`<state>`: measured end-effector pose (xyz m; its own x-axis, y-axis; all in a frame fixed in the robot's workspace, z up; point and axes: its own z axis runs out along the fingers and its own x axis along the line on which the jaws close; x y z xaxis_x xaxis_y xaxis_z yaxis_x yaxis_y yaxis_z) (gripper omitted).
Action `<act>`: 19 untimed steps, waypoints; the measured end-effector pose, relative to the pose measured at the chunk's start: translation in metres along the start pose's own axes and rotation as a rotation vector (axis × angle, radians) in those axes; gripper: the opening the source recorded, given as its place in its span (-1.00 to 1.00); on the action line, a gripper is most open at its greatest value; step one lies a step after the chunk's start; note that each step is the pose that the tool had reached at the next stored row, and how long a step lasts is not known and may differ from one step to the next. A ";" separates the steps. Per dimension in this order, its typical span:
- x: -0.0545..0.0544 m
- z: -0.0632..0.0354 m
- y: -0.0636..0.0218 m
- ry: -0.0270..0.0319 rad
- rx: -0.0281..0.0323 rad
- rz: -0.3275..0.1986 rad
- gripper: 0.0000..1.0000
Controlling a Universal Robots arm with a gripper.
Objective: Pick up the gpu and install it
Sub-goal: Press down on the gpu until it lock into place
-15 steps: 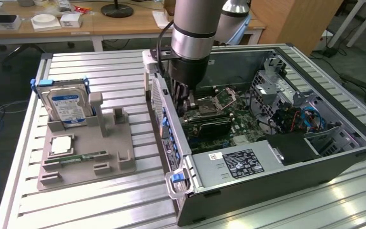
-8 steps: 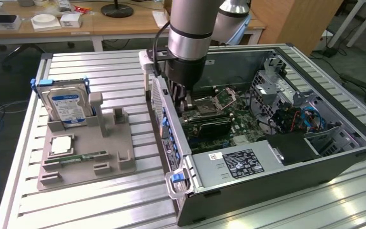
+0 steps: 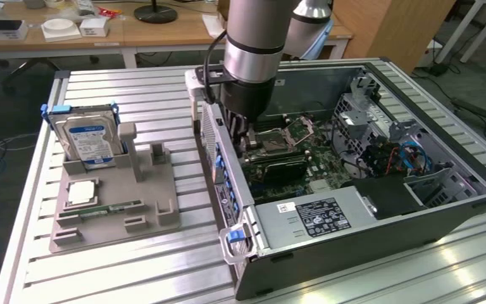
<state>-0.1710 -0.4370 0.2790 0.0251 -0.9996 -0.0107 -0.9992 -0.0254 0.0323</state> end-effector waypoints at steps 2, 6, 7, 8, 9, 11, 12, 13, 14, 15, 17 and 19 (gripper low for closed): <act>0.001 0.0000 0.0000 -0.0001 0.0001 0.000 -0.80; 0.005 -0.0002 0.0002 0.0004 -0.0002 0.000 -0.80; 0.005 -0.0001 0.0002 0.0001 -0.0002 0.000 -0.80; 0.006 -0.0001 0.0002 -0.0001 -0.0001 0.000 -0.80; 0.006 -0.0001 0.0002 0.0000 0.0000 0.000 -0.80; 0.006 0.0000 0.0002 0.0001 -0.0001 0.000 -0.80; 0.006 0.0002 0.0001 0.0002 -0.0002 0.000 -0.80; 0.006 0.0004 -0.0005 0.0002 -0.0005 0.000 -0.80; 0.006 0.0006 -0.0023 0.0005 -0.0006 0.000 -0.80; 0.006 0.0007 -0.0044 0.0005 -0.0003 0.000 -0.80; 0.006 0.0009 -0.0083 0.0001 -0.0004 0.000 -0.80; 0.006 0.0010 -0.0113 0.0001 -0.0005 0.000 -0.80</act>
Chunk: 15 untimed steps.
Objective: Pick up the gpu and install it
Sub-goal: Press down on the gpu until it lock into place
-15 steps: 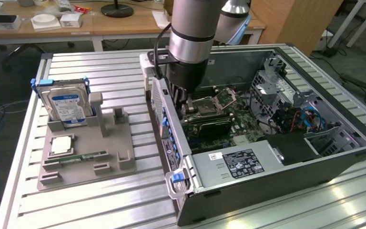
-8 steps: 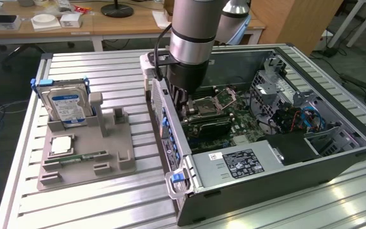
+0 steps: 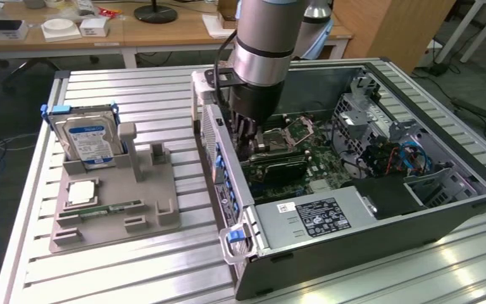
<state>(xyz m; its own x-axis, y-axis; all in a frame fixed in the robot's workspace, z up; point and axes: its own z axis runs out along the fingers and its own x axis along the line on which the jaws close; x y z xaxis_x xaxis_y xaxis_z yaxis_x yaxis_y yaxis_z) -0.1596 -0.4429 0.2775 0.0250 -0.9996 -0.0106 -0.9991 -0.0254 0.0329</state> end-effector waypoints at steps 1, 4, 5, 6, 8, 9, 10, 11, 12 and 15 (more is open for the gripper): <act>0.000 0.0000 -0.0016 0.0000 -0.0004 0.000 -0.80; 0.000 -0.0002 -0.0073 -0.0002 -0.0057 0.000 -0.80; 0.000 -0.0002 -0.0095 -0.0002 -0.0084 0.000 -0.80; 0.000 -0.0003 -0.0110 -0.0003 -0.0122 0.000 -0.80; 0.000 -0.0003 -0.0122 -0.0008 -0.0292 0.000 -0.80; 0.000 -0.0002 -0.0123 -0.0011 -0.0352 -0.001 -0.80; 0.000 -0.0004 -0.0122 -0.0007 -0.0372 -0.001 -0.80; 0.000 -0.0004 -0.0122 -0.0001 -0.0376 -0.002 -0.80; 0.000 -0.0005 -0.0123 0.0006 -0.0376 -0.003 -0.80; 0.000 -0.0018 -0.0122 0.0146 -0.0379 -0.003 -0.80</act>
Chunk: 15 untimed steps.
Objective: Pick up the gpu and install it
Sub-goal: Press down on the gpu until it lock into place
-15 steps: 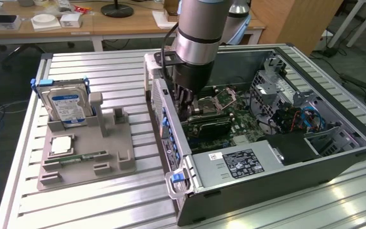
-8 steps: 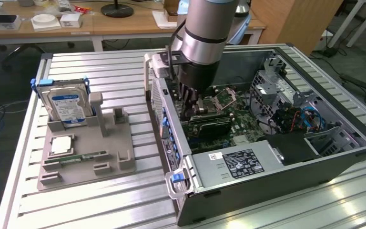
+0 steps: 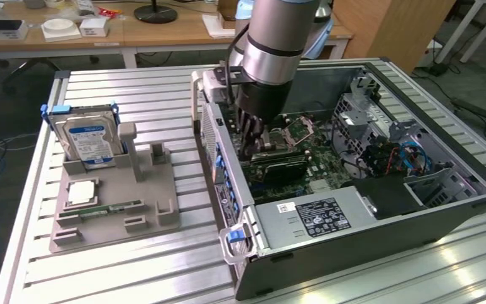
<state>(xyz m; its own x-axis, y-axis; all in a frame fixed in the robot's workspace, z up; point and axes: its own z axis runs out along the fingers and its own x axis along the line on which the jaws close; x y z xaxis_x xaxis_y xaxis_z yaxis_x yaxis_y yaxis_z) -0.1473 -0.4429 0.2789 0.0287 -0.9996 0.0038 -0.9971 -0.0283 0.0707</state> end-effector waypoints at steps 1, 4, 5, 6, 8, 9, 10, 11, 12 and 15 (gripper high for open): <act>0.000 -0.0011 0.0002 0.0079 -0.0001 0.001 -0.80; 0.000 -0.0055 0.0006 0.0262 0.0000 0.002 -0.80; 0.000 -0.0063 0.0007 0.0315 0.0005 0.002 -0.80; 0.000 -0.0071 0.0009 0.0366 0.0013 0.003 -0.80; -0.001 -0.0089 0.0019 0.0450 0.0039 0.003 -0.80; -0.002 -0.0095 0.0024 0.0488 0.0056 0.004 -0.80; -0.002 -0.0099 0.0034 0.0528 0.0081 0.004 -0.80; -0.003 -0.0100 0.0048 0.0563 0.0120 0.004 -0.80; -0.003 -0.0100 0.0069 0.0592 0.0165 0.005 -0.80; -0.005 -0.0103 0.0138 0.0690 0.0284 0.006 -0.80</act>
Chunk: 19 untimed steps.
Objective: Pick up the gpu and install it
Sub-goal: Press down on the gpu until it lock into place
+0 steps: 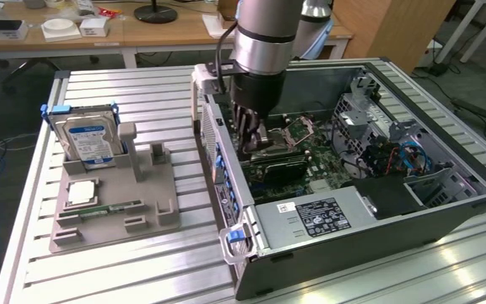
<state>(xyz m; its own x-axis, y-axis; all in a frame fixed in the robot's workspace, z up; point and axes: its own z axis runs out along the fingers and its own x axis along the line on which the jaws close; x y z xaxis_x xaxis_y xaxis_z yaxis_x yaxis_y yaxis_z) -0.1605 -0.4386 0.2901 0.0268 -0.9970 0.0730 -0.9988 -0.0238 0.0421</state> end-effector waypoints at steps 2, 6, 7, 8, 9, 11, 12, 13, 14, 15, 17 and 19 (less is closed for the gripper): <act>-0.001 -0.0011 0.0024 0.0078 0.0023 0.000 -0.80; -0.002 -0.0016 0.0069 0.0169 0.0041 0.001 -0.80; -0.003 -0.0015 0.0076 0.0176 0.0045 0.001 -0.80; -0.003 -0.0016 0.0080 0.0182 0.0049 0.001 -0.80; -0.003 -0.0016 0.0080 0.0185 0.0050 0.001 -0.80; -0.003 -0.0016 0.0078 0.0185 0.0050 0.001 -0.80; -0.003 -0.0016 0.0073 0.0184 0.0048 0.001 -0.80; -0.003 -0.0016 0.0066 0.0185 0.0049 0.001 -0.80; -0.003 -0.0017 0.0055 0.0186 0.0051 0.001 -0.80; -0.003 -0.0017 0.0044 0.0185 0.0051 0.001 -0.80; -0.003 -0.0018 0.0029 0.0186 0.0050 0.001 -0.80; -0.003 -0.0018 0.0014 0.0185 0.0051 0.001 -0.80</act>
<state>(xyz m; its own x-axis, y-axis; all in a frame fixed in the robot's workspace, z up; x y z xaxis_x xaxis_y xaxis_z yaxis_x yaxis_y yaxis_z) -0.1619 -0.4355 0.2918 0.0264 -0.9955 0.0915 -0.9990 -0.0231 0.0369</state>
